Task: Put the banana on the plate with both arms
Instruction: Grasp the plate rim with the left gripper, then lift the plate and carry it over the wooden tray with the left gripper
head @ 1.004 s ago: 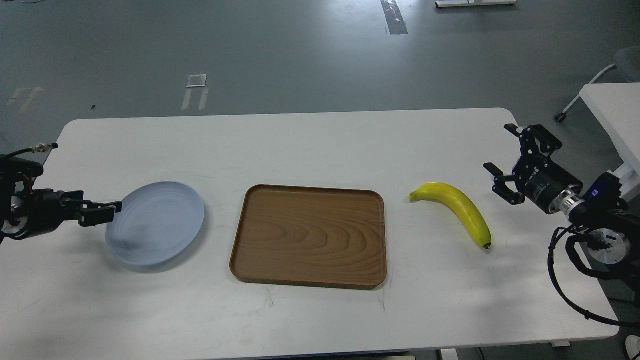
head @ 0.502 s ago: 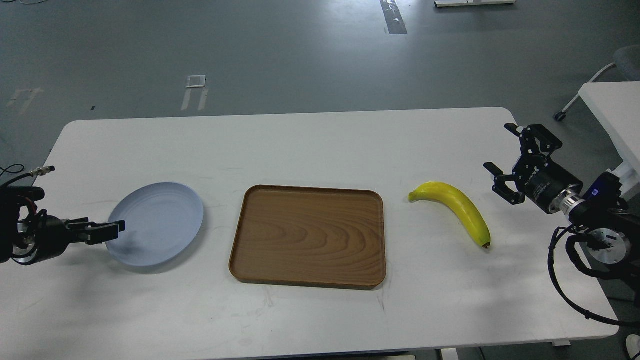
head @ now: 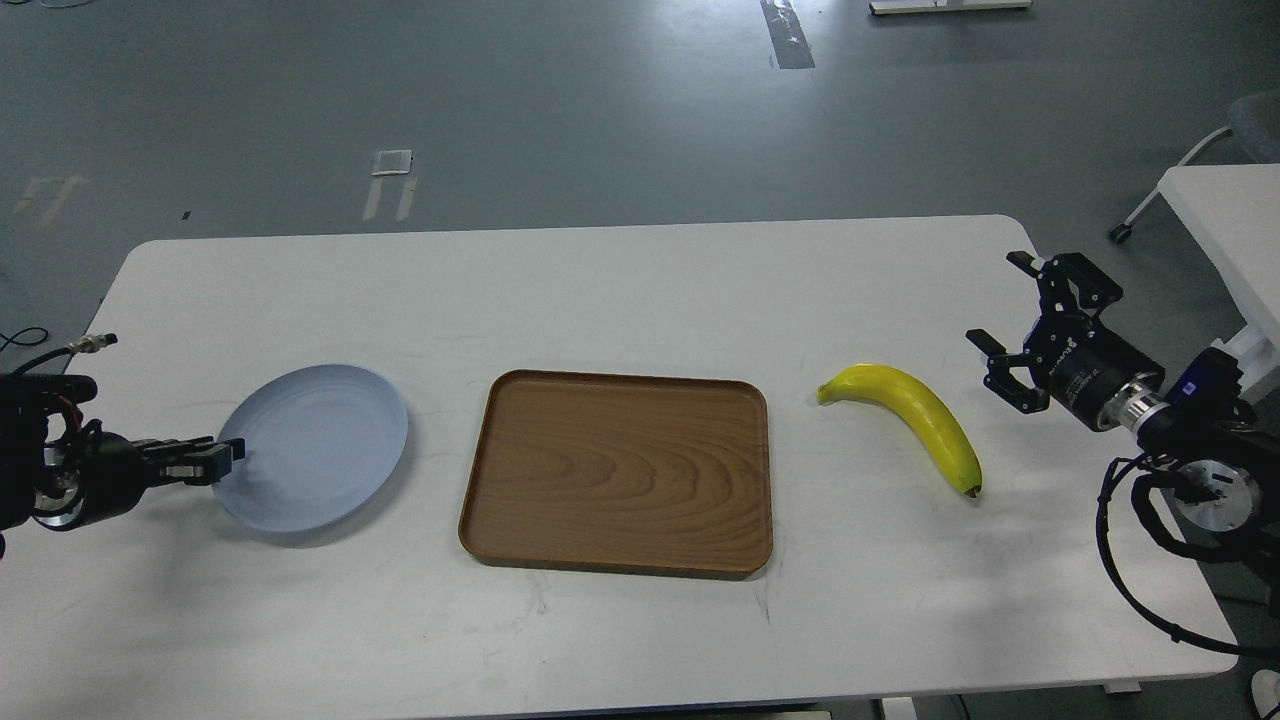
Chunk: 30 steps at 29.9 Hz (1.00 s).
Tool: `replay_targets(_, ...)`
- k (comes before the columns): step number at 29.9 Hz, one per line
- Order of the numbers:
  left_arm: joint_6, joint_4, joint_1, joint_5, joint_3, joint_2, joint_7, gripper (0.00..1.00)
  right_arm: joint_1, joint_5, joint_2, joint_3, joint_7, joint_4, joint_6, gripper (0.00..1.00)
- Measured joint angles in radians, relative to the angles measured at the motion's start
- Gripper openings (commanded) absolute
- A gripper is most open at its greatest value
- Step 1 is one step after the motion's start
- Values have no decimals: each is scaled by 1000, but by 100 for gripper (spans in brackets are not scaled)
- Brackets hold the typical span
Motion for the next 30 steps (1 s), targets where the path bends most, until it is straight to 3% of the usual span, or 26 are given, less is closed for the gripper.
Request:
replay_targets(13,8,-1,-7,-44,0,1,0,0,0,0,0,4,0,-2,0,100)
replay_targets(18,-3,-20,-60,-75,-8,10,0,0,1,0,-2,5,0,-3,0,100)
replay_targets(24,-88,-126,-204,-115,-2,27,0,0,1,0,-4,4,0,-3,0,100)
replay_targets(30,-107,-253,-285,-28,0,7,0,0,2,0,-4,3,0,-3,0,100)
